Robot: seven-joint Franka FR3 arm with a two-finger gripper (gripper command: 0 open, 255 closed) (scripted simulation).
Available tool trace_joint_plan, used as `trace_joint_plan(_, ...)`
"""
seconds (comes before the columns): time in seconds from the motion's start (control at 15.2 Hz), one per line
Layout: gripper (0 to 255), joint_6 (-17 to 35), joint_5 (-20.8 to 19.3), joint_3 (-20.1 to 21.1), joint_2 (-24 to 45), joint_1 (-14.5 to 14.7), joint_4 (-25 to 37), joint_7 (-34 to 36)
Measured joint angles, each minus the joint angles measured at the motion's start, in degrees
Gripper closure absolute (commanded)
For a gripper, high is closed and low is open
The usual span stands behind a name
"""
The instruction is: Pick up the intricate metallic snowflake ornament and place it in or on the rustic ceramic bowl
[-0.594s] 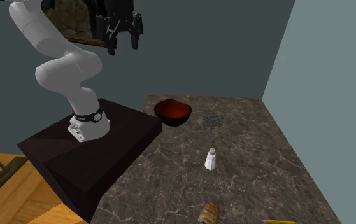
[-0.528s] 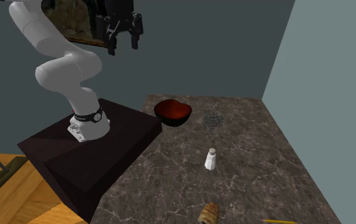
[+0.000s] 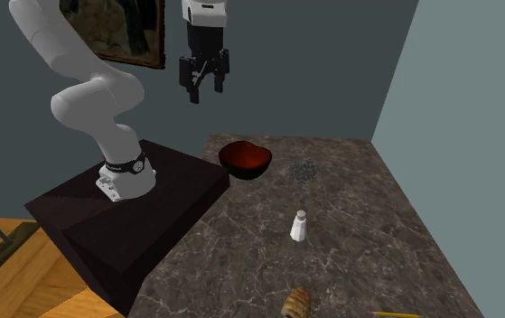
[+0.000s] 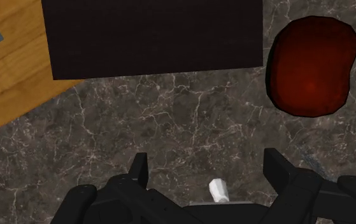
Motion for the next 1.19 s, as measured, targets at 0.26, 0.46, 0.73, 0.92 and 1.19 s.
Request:
trace_joint_plan(0.26, 0, 7.4, 1.5, 3.1, 4.3, 1.6, -2.3, 1.3)
trace_joint_plan(0.46, 0, 12.8, 2.0, 5.2, 8.7, 2.5, -2.9, 2.0)
trace_joint_plan(0.73, 0, 19.0, 1.9, 7.9, 15.3, 3.3, -1.9, 3.2)
trace_joint_plan(0.92, 0, 25.3, 1.1, 10.1, 21.6, 3.8, -1.5, 4.5)
trace_joint_plan(1.19, 0, 31.1, -1.1, 12.8, 29.5, 4.7, 0.9, 7.2)
